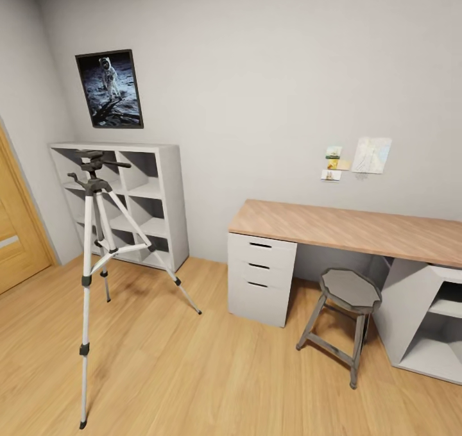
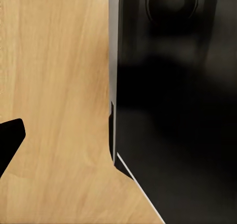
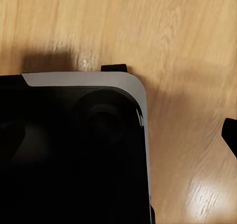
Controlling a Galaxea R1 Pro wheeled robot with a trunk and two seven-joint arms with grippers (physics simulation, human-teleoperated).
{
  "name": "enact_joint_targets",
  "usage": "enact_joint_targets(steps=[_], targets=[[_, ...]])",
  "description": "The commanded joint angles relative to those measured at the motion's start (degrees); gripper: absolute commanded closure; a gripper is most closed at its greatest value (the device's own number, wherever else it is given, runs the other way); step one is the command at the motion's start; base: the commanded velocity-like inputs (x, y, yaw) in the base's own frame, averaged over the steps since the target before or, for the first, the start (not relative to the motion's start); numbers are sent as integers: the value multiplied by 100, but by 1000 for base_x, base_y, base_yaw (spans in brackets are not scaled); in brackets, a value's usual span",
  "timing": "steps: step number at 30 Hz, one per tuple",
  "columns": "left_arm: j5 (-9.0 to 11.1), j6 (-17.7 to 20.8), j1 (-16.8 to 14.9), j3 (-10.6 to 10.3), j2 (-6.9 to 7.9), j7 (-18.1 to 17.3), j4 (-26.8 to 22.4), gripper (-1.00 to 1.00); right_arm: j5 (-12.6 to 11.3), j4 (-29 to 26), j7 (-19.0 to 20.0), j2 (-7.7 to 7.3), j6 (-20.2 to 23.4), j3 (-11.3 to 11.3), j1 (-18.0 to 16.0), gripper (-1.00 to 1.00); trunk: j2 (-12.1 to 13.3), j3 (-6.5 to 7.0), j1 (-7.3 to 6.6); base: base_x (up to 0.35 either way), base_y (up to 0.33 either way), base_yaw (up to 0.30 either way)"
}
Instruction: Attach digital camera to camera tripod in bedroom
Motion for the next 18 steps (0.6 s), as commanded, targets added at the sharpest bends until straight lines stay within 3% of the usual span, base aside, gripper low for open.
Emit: enact_joint_targets(steps=[1, 5, 7, 8, 12, 14, 18], targets=[[9, -13, 3, 3, 3, 0, -11, -100, 2, -1, 14, 1, -16, -42, 0, -100, -2, -4, 0, 1, 0, 0], [9, -35, 3, 10, 190, 2, -326, -100, 35, -3, 13, 1, -5, -17, 0, -100, -2, -4, 0, 0, 0, 0], [9, 1, 3, 26, 387, 13, -845, -100, 47, -90, 4, 1, -9, 8, -1, -100, -2, -4, 0, 0, 0, 0], [11, 21, 3, 61, 463, 20, -1187, -100, 53, -343, -24, -4, -13, 16, -1, -100, -2, -4, 0, 0, 0, 0], [16, 158, 3, 268, 546, 61, -2030, -100, 61, -1280, -177, -11, -3, 23, -1, -100, -2, -4, 0, 0, 0, 0], [17, 420, 3, 393, 560, 115, -2558, -100, 63, -1836, -307, -14, 8, 24, -1, -100, -2, -4, 0, 0, 0, 0], [13, 1432, 3, 501, 546, 195, -3846, -100, 59, -3050, -610, -16, 29, 19, 0, -100, -2, -4, 0, 0, 0, 0]])
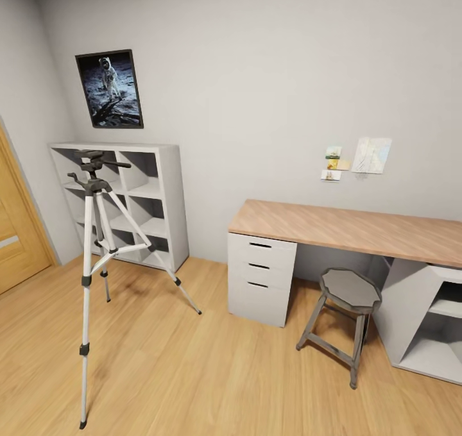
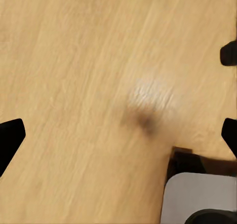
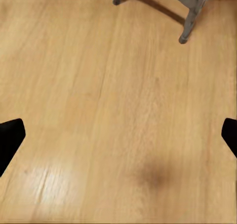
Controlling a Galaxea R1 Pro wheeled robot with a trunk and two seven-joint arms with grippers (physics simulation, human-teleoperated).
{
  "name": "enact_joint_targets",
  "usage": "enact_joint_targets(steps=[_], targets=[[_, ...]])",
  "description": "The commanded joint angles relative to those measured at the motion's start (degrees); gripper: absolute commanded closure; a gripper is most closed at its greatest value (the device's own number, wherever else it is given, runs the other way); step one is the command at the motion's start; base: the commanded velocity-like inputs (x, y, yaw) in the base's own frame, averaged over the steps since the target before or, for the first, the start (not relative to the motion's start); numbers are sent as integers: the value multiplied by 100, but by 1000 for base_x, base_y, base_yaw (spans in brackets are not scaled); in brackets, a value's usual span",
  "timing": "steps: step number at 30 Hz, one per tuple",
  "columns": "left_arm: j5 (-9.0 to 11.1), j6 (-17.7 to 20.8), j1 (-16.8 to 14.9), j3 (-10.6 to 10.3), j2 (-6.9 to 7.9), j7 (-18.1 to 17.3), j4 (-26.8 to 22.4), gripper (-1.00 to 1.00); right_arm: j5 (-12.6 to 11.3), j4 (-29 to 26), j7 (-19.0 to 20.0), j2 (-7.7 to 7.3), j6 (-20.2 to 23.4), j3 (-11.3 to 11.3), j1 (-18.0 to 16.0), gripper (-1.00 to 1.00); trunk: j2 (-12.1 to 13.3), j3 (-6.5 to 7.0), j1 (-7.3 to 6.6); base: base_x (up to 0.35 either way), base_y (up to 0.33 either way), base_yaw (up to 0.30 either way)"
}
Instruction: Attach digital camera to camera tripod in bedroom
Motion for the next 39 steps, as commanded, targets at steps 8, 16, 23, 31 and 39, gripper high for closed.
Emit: enact_joint_targets(steps=[8, 16, 23, 31, 39], targets=[[6, 1879, -68, 28, -481, 2, -2373, -100, -7, -1981, -232, 0, 390, -10, -137, -100, -3, -5, 0, 0, 0, 0], [-2, 2144, -347, -21, -794, -53, -2788, -100, -13, -2133, -211, -6, 1024, 2, -282, -100, -3, -5, 0, 0, 0, 0], [-3, 1766, -364, -168, -793, -77, -2572, -100, -9, -1939, -210, -9, 786, -19, -290, -100, -3, -5, 0, 0, 30, 0], [-3, 1539, -364, -168, -786, -76, -2523, -100, -8, -1896, -224, -9, 780, -19, -290, -100, -3, -23, 0, 0, 82, 80], [-3, 1514, -364, -170, -781, -81, -2503, -100, -8, -1845, -227, -9, 772, -19, -290, -100, -3, -46, 0, 0, 9, 218]])
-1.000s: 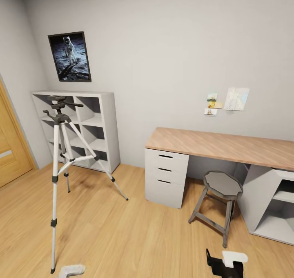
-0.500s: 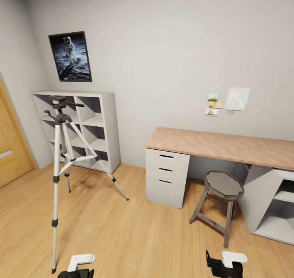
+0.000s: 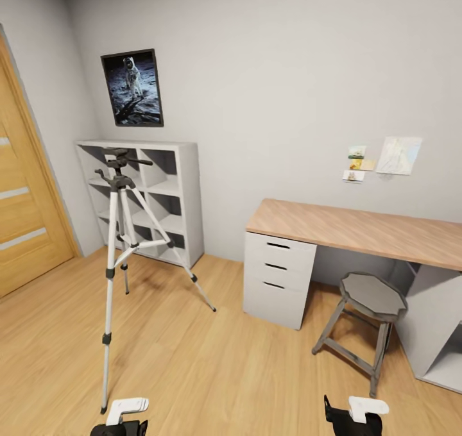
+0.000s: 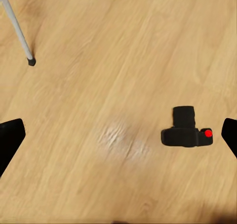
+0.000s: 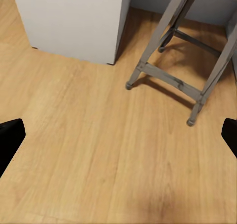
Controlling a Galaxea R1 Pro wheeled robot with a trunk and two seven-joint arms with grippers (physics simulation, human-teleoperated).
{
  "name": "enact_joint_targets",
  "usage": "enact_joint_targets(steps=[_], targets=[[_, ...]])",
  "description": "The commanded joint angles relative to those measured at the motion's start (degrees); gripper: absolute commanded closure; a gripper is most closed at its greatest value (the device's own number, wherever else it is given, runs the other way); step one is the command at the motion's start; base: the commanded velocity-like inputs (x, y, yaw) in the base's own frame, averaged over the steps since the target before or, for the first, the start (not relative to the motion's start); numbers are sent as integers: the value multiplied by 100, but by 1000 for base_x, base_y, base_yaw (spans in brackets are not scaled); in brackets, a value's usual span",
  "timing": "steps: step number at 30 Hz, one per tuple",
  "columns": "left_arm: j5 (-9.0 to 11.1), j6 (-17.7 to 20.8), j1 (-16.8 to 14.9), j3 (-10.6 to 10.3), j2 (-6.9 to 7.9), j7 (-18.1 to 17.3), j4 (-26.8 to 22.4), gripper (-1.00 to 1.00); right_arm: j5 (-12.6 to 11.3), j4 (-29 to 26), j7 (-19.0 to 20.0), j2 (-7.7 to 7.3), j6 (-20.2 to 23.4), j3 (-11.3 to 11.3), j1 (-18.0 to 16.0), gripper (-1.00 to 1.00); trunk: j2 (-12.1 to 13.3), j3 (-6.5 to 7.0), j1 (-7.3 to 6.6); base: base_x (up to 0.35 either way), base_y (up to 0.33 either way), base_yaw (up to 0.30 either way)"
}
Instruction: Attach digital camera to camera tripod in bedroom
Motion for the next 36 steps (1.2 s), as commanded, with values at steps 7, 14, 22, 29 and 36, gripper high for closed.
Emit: enact_joint_targets(steps=[7, 14, 22, 29, 36], targets=[[9, 22, -3, 0, 1, 14, 56, -100, 4, 6, -18, -1, -17, 4, -2, -100, -3, -9, 0, 0, 0, 37], [3, 16, -3, -26, -12, 12, 187, -100, 4, 18, -18, -1, -20, 4, -2, -100, -3, -9, 0, 0, 0, 3], [0, -63, -251, -41, -5, -29, 500, -100, 5, 98, -5, -7, -35, -21, -13, -100, -3, -9, 0, 0, 0, 0], [5, 207, -1227, -35, 26, -750, 579, -100, 12, -65, 20, -25, 1, -25, -744, -100, -3, -9, 0, 0, 0, 0], [4, 984, -2196, -32, 53, -1310, 793, -100, 13, -99, 241, -27, 66, -19, -1721, -100, -3, -9, 0, 0, 0, 0]])
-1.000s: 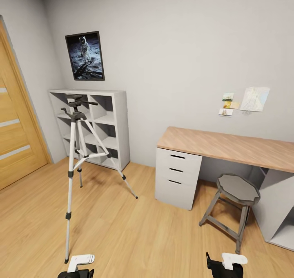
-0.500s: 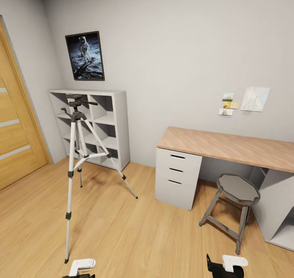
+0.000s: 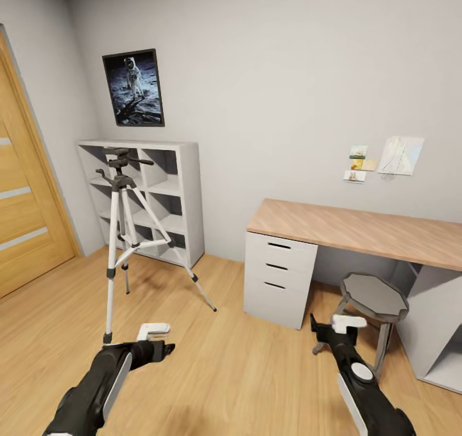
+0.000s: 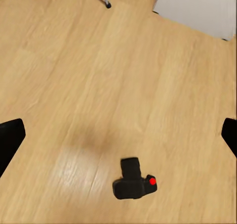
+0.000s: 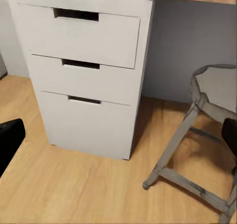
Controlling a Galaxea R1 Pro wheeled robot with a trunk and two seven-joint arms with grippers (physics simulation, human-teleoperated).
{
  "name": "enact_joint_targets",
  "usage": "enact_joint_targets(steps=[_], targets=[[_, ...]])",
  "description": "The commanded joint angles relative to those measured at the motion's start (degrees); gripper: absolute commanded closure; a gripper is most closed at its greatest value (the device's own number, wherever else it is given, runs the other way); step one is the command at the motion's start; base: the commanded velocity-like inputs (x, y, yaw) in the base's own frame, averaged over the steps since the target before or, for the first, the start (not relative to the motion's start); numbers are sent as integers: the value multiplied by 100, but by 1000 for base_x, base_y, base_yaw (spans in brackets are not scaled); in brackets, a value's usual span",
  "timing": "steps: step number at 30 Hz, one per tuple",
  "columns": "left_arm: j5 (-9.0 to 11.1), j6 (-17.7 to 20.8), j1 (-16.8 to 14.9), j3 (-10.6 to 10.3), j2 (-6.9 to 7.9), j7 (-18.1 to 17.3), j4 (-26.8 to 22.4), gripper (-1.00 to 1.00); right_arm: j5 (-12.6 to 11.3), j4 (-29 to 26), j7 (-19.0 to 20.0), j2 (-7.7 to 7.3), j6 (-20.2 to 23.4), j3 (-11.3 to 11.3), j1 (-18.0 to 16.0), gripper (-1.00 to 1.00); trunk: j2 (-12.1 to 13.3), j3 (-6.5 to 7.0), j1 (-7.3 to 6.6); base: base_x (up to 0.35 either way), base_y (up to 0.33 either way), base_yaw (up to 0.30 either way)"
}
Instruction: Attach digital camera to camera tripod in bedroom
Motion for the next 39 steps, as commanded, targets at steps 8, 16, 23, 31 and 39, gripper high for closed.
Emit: enact_joint_targets(steps=[8, 16, 23, 31, 39], targets=[[-9, 332, -1145, -6, 190, -1671, 637, -100, 1, -37, 1279, -2, 424, 66, -883, -100, -3, -7, 0, 0, 0, 0], [-45, -129, -1264, -215, 764, -3678, 743, -100, 10, -351, 2433, -2, 490, 421, -958, -100, -3, -7, 0, 0, 0, 0], [-45, -216, -1275, -239, 971, -3930, 1052, -100, 12, -406, 2512, -5, 491, 431, -961, -100, -3, -7, 0, 0, 0, 0], [-45, -270, -1278, -241, 990, -3932, 1102, -100, 9, -403, 2511, -7, 489, 434, -961, -100, -3, -7, 0, 0, 0, 0], [-16, -266, -1121, -94, 1087, -3950, 1155, -100, -117, -597, 2501, -135, 371, 401, -1017, -100, -3, -7, 0, 0, 0, 0]])
